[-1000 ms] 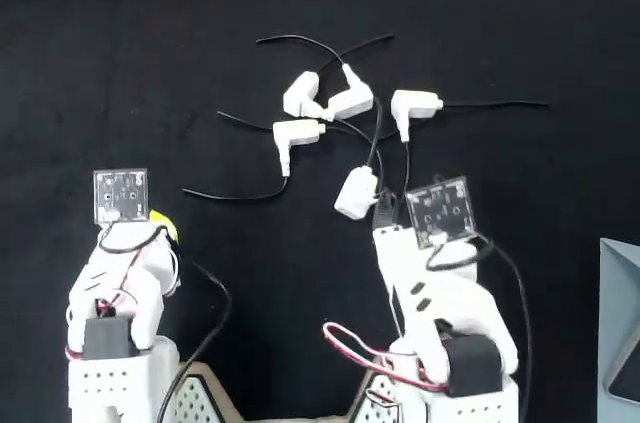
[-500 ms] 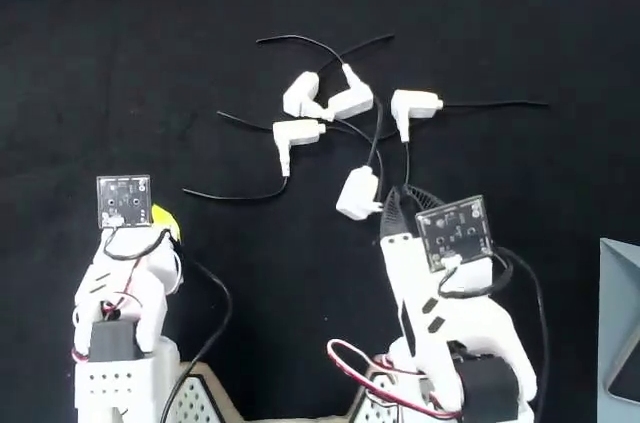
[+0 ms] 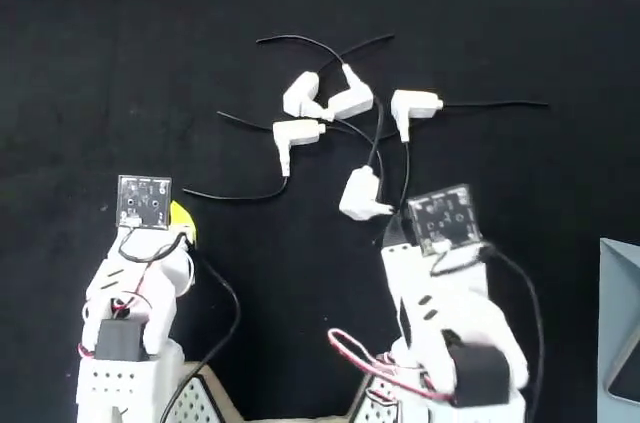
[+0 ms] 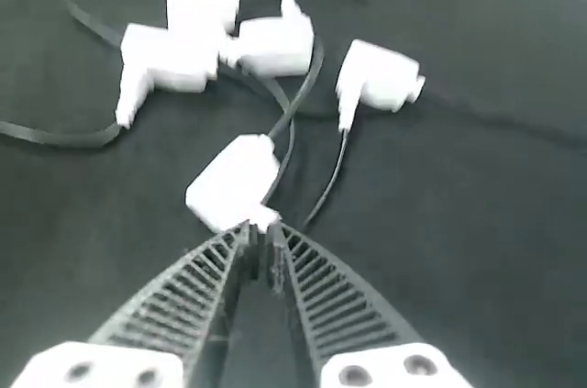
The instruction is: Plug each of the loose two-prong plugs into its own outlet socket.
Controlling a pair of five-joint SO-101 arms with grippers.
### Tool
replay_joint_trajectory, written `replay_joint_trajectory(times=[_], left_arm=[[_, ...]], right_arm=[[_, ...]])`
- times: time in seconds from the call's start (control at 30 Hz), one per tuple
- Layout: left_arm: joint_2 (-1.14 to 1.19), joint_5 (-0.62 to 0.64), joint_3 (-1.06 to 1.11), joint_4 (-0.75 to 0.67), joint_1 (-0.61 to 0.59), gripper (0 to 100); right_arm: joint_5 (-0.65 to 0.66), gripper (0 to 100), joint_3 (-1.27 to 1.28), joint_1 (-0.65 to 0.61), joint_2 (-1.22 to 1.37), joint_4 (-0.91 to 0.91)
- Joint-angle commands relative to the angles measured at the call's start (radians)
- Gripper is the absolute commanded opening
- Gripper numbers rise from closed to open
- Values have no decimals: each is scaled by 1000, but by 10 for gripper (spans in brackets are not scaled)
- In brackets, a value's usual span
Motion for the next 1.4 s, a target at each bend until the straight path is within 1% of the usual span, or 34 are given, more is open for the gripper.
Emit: replay_joint_trajectory(times=[0.0,0.17,0.33,0.43,0.53,0.63,0.7,0.87,0.97,1.37], left_arm=[[3,-3,19,-18,13,30],[-2,-5,21,21,15,30],[-3,-8,21,29,15,30],[5,-8,21,32,15,30],[2,-9,21,83,13,30],[-3,-9,21,127,15,30],[2,-9,21,163,13,30],[-2,-9,21,324,5,30],[-3,-9,21,394,5,30],[-3,-8,21,413,5,30]], right_arm=[[6,18,148,11,-81,-74],[5,18,300,11,-81,-132],[-2,18,406,6,-77,-184],[-109,18,404,-6,-79,-183],[-236,18,404,-103,-81,-173],[-295,18,403,-189,-76,-172],[-298,18,403,-204,-74,-155],[-296,18,403,-201,-82,-37],[-296,18,403,-201,-82,-32],[-298,19,403,-201,-82,-15]])
